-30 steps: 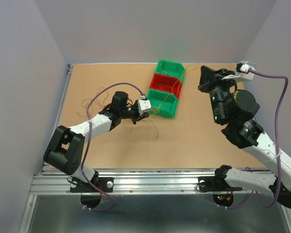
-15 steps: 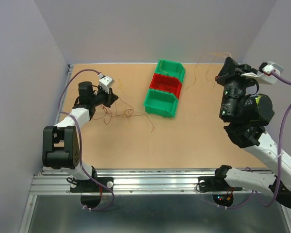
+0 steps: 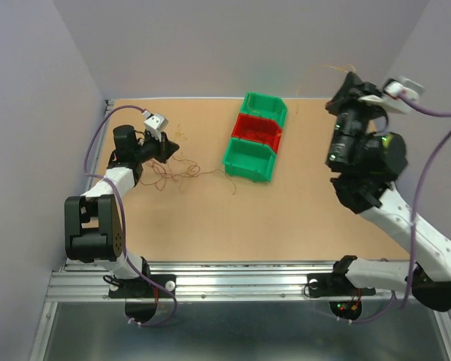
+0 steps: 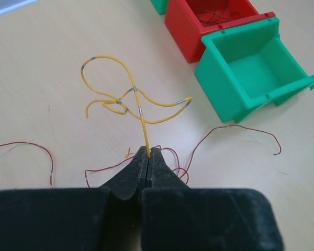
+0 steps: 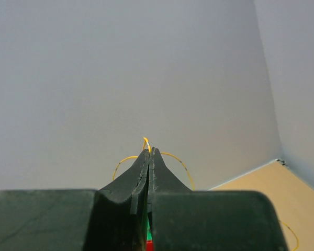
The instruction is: Untangle the cables
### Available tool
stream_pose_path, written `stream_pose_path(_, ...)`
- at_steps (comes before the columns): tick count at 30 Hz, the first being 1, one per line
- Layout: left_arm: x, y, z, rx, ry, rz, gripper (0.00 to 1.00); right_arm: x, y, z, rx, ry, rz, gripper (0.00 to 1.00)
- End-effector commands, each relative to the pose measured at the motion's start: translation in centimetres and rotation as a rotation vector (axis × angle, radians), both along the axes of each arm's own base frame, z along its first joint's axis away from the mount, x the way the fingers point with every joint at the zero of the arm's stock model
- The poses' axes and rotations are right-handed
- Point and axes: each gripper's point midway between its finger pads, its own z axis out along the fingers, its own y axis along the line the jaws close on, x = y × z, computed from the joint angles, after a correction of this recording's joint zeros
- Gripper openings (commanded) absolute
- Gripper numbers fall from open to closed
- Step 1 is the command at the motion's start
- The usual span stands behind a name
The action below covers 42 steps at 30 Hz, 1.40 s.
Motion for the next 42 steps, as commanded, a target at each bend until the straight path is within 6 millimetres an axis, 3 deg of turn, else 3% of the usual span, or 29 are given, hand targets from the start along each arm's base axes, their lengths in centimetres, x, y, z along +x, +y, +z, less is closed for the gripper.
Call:
stream_pose_path(1, -0.1, -0.5, 2.8, -0.010, -0.096, -0.033, 0.00, 5.3, 2.3, -1.2, -0.136, 0.051, -0.064, 0.01)
stream_pose_path(7, -0.5, -0.6, 3.2, -0.005, -0.113, -0.041, 0.00, 12.0, 3.6, -3.2, -0.119, 0.063, -0.027, 0.01)
stream_pose_path(8, -0.5, -0.7, 3.1, -0.006, -0.114, -0.049, 0.00, 14.0, 3.8, -4.3, -0.133, 0.099, -0.036, 0.01)
stream_pose_path(10, -0.6, -0.8, 3.0, -0.010, -0.112, -0.054, 0.00, 16.0, 4.1, -5.2, -0.113, 0.103, -0.016, 0.01)
stream_pose_path(11, -0.6, -0.7, 3.0, -0.007, -0.114, -0.055, 0.00, 17.8, 3.9, -6.8, -0.122, 0.135, -0.027, 0.01)
stream_pose_path(13, -0.5, -0.7, 2.8, -0.005, -0.110, -0.053, 0.00, 19.7, 3.9, -7.1, -0.085, 0.130, -0.010, 0.01)
stream_pose_path(18, -0.4, -0.7, 2.8, -0.003, -0.110, -0.050, 0.00, 25.7, 2.5, -10.5, -0.055, 0.188, -0.035, 0.01)
stream_pose_path(21, -0.7, -0.9, 3.2, -0.012, -0.110, -0.062, 0.00, 27.8, 1.0, -12.3, -0.042, 0.219, -0.098, 0.01)
stream_pose_path(23, -1.0, -1.0, 3.4, -0.012, -0.115, -0.065, 0.00, 29.6, -0.3, -14.0, -0.029, 0.246, -0.174, 0.00)
stream_pose_path(24, -1.2, -1.2, 3.7, -0.010, -0.124, -0.068, 0.00, 30.8, -0.4, -15.8, -0.037, 0.275, -0.191, 0.01)
stream_pose_path(28, -1.8, -1.5, 4.2, -0.001, -0.145, -0.074, 0.00, 32.5, -0.7, -17.1, -0.043, 0.287, -0.196, 0.00)
stream_pose_path(36, -1.8, -1.5, 4.3, 0.017, -0.159, -0.064, 0.00, 35.5, 0.9, -22.0, -0.023, 0.332, -0.151, 0.01)
stream_pose_path(39, -1.8, -1.5, 4.2, 0.019, -0.158, -0.066, 0.00, 35.5, 1.1, -22.8, -0.019, 0.342, -0.142, 0.01)
stream_pose_path(42, -1.7, -1.5, 4.1, 0.021, -0.157, -0.065, 0.00, 34.8, 0.9, -21.6, -0.009, 0.313, -0.161, 0.00)
